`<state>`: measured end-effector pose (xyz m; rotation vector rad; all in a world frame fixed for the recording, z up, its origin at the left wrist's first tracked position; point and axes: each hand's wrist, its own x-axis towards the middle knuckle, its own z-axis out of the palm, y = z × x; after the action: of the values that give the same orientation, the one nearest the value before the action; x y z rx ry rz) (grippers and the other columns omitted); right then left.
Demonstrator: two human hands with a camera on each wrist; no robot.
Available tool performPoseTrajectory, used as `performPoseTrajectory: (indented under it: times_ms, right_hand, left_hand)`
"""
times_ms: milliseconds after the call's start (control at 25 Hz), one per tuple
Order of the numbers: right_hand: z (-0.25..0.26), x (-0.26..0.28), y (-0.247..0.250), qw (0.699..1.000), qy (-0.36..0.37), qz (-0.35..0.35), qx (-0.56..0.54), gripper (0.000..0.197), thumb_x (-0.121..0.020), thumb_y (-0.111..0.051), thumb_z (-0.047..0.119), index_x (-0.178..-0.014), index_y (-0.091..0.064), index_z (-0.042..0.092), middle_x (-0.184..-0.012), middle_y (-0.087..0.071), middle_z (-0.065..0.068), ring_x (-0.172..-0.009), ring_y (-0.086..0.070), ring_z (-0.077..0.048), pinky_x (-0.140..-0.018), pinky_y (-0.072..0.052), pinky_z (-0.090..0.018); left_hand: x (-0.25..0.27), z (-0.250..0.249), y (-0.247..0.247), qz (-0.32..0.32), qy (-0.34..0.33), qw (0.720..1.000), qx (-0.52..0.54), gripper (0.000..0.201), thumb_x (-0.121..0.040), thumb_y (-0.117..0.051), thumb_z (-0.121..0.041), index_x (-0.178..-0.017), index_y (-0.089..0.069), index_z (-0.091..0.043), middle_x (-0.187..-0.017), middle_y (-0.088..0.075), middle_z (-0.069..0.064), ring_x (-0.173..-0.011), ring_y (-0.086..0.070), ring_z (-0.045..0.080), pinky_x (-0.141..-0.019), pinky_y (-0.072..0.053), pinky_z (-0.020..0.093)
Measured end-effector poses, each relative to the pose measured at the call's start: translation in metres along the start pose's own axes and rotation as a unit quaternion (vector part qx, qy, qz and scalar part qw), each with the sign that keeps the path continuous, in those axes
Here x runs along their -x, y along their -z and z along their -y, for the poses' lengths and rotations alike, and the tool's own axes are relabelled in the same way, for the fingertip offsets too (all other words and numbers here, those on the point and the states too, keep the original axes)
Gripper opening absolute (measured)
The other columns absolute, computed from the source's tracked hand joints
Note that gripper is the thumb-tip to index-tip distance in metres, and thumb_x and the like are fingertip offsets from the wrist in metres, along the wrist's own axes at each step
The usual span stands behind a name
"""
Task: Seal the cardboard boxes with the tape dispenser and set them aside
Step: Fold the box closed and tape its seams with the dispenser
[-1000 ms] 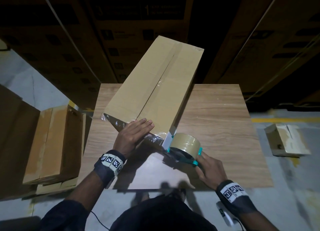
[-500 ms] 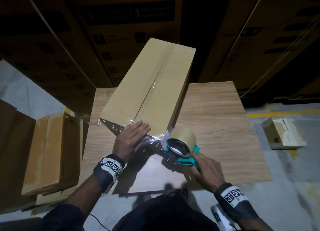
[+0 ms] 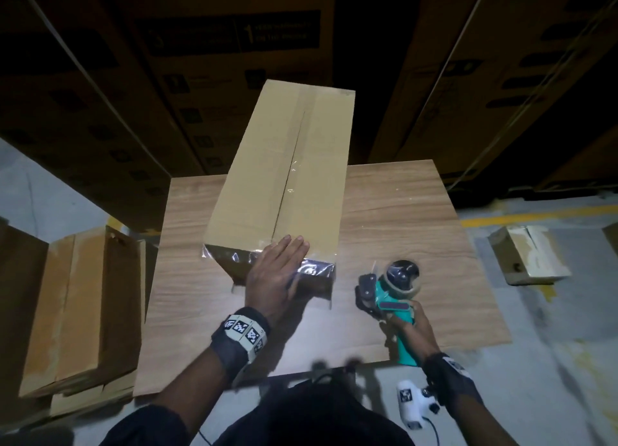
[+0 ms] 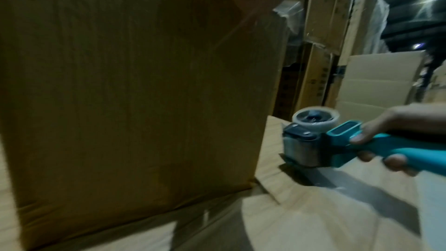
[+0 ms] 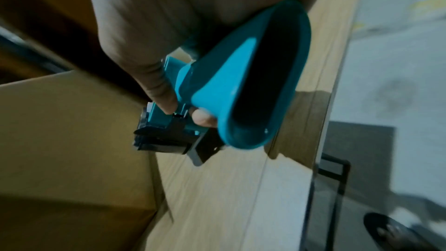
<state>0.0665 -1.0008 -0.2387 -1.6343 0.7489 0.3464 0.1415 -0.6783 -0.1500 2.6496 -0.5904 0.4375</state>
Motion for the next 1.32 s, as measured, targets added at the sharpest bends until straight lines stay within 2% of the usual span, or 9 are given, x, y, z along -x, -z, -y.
performPoseTrajectory:
  times_ms: [200, 320, 400, 480, 600, 760, 880, 1080, 1320]
  right_hand:
    - [-0.02, -0.059, 0.019, 0.997, -0.042, -0.014, -0.062, 0.063, -0.073, -0.076, 0.022, -0.131, -0.055, 0.006, -0.086, -0.067, -0.023, -0.065, -0.063, -0.033, -0.069, -0.052, -0.048]
    - [-0.029, -0.078, 0.021, 0.994, -0.066, -0.018, -0.081, 0.062, -0.075, -0.081, 0.027, -0.129, -0.056, 0.011, -0.107, -0.071, -0.023, -0.086, -0.071, -0.036, -0.077, -0.06, -0.048]
    - [-0.009, -0.063, 0.021, 0.995, -0.09, -0.036, -0.013, 0.068, -0.072, -0.086, 0.033, -0.129, -0.057, 0.01, -0.124, -0.066, -0.023, -0.111, -0.067, -0.038, -0.096, -0.054, -0.047]
    - [0.021, -0.034, 0.028, 0.978, -0.088, -0.118, 0.145, 0.064, -0.078, -0.084, 0.034, -0.128, -0.052, 0.009, -0.126, -0.058, -0.017, -0.121, -0.058, -0.038, -0.095, -0.046, -0.038]
    - [0.061, 0.0, 0.033, 0.949, 0.136, -0.229, 0.168, 0.056, -0.087, -0.076, 0.023, -0.136, -0.051, 0.012, -0.139, -0.052, -0.013, -0.126, -0.055, -0.034, -0.103, -0.047, -0.044]
    - [0.116, 0.025, -0.001, 0.971, 0.24, 0.002, -0.013, 0.057, -0.099, -0.047, 0.058, -0.153, -0.042, 0.038, -0.158, -0.04, 0.017, -0.145, -0.037, -0.005, -0.117, -0.032, -0.036]
    - [0.142, 0.035, -0.032, 0.972, 0.183, 0.129, -0.067, 0.076, -0.089, -0.03, 0.083, -0.156, -0.031, 0.047, -0.167, -0.018, 0.02, -0.155, -0.014, -0.007, -0.123, -0.005, -0.056]
    - [0.137, 0.035, -0.042, 0.974, 0.134, 0.15, -0.1, 0.07, -0.084, -0.015, 0.087, -0.149, -0.031, 0.063, -0.168, -0.011, 0.019, -0.157, -0.005, -0.017, -0.117, 0.002, -0.071]
    - [0.129, 0.031, -0.049, 0.979, 0.092, 0.114, -0.143, 0.087, -0.082, -0.023, 0.092, -0.154, -0.034, 0.046, -0.165, -0.024, 0.016, -0.155, -0.018, -0.011, -0.126, -0.003, -0.053]
  left_hand:
    - [-0.035, -0.073, -0.014, 0.181, 0.025, 0.983, 0.003, 0.081, -0.104, -0.045, -0.051, -0.162, 0.001, -0.018, -0.169, 0.002, 0.006, -0.157, 0.002, 0.02, -0.128, -0.003, 0.041]
    - [-0.041, -0.078, -0.003, 0.219, 0.004, 0.975, 0.039, 0.082, -0.104, -0.042, -0.054, -0.161, 0.006, -0.022, -0.169, 0.01, 0.001, -0.157, 0.011, 0.015, -0.13, -0.002, 0.042]
    - [-0.032, -0.065, 0.009, 0.185, 0.033, 0.979, 0.082, 0.075, -0.104, -0.042, -0.053, -0.162, -0.004, -0.026, -0.17, 0.001, -0.002, -0.157, 0.004, 0.012, -0.13, -0.007, 0.043]
    - [-0.018, -0.047, 0.028, 0.103, 0.086, 0.984, 0.119, 0.069, -0.103, -0.044, -0.054, -0.161, -0.017, -0.028, -0.169, -0.012, -0.003, -0.157, -0.006, 0.01, -0.129, -0.012, 0.044]
    - [0.004, -0.021, 0.061, -0.015, 0.196, 0.964, 0.179, 0.078, -0.094, -0.053, -0.06, -0.16, -0.028, -0.027, -0.167, -0.023, -0.005, -0.155, -0.018, 0.01, -0.123, -0.021, 0.044]
    - [0.024, -0.001, 0.076, 0.019, 0.258, 0.921, 0.293, 0.102, -0.082, -0.053, -0.077, -0.164, -0.011, -0.033, -0.169, -0.016, -0.007, -0.154, -0.019, 0.01, -0.121, -0.019, 0.037]
    - [0.024, -0.001, 0.07, 0.086, 0.3, 0.871, 0.38, 0.107, -0.078, -0.04, -0.09, -0.162, 0.003, -0.04, -0.168, -0.007, -0.016, -0.154, -0.016, 0.008, -0.125, -0.013, 0.038]
    - [0.025, 0.0, 0.059, 0.049, 0.353, 0.806, 0.473, 0.106, -0.072, -0.039, -0.098, -0.161, -0.008, -0.047, -0.143, -0.014, -0.056, -0.145, -0.015, -0.009, -0.124, -0.008, 0.037]
    - [0.023, -0.002, 0.047, 0.035, 0.37, 0.783, 0.499, 0.103, -0.071, -0.038, -0.099, -0.159, -0.012, -0.051, -0.159, -0.014, -0.031, -0.147, -0.014, -0.004, -0.126, -0.007, 0.042]
